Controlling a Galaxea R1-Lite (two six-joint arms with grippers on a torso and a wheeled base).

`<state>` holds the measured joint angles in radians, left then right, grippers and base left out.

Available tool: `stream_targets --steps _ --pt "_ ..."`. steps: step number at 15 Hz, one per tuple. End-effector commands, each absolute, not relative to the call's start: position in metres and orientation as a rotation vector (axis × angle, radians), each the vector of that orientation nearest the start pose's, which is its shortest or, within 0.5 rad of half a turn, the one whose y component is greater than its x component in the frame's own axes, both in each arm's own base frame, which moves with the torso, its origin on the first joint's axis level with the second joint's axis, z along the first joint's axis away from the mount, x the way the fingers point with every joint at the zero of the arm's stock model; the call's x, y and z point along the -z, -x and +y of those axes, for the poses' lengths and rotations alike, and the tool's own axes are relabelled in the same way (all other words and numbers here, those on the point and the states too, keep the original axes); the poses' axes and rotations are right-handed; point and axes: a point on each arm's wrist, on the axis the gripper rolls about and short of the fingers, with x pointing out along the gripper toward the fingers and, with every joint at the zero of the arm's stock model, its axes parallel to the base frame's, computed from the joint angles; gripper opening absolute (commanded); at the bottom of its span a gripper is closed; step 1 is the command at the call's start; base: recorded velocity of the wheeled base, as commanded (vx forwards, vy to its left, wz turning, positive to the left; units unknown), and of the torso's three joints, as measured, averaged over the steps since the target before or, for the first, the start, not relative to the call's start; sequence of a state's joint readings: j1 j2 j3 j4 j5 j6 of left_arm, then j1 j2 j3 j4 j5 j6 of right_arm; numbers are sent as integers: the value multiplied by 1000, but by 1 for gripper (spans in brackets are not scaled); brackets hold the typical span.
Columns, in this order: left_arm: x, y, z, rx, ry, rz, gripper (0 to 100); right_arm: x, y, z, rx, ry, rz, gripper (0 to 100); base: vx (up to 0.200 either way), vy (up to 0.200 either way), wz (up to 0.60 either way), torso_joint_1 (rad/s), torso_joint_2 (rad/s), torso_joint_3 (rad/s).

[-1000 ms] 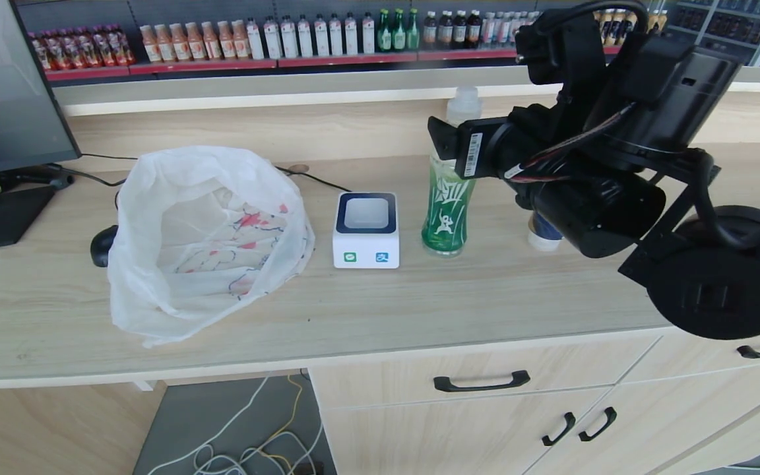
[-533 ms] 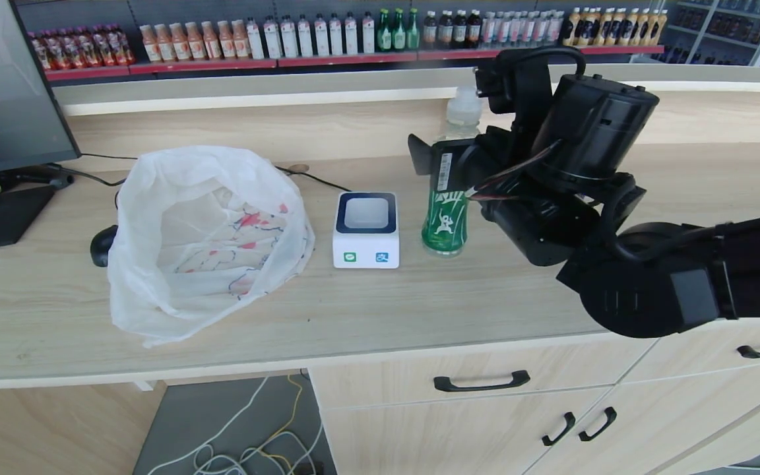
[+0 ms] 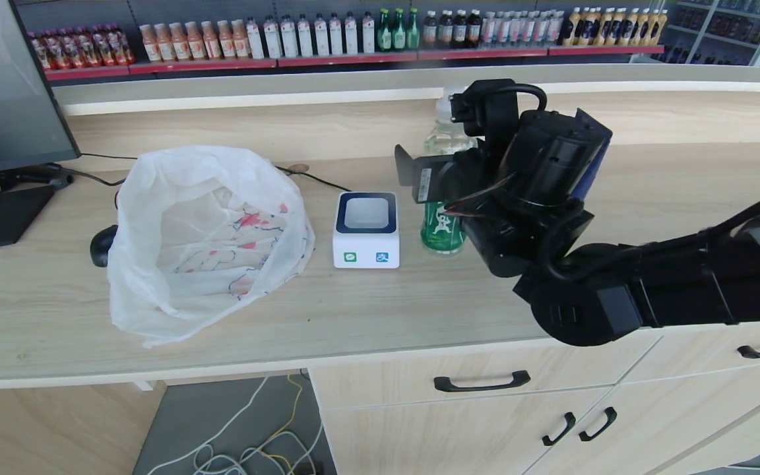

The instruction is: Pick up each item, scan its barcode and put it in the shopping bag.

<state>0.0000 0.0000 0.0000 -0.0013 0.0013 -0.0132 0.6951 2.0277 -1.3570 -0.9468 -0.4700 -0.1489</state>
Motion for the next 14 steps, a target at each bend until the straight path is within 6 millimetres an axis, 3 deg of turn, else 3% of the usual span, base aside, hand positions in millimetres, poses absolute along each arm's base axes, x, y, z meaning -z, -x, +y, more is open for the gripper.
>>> stream_targets --steps 1,8,14 --pt "-76 23 0 -2 14 -2 100 -242 -327 257 -199 4 -236 100 0 0 0 0 0 0" --pt "-76 23 0 0 14 -2 100 -237 -336 248 -170 10 -227 100 0 0 0 0 0 0" --pt "-76 23 0 -2 14 -2 100 -222 -342 247 -160 -1 -246 100 0 0 0 0 0 0"
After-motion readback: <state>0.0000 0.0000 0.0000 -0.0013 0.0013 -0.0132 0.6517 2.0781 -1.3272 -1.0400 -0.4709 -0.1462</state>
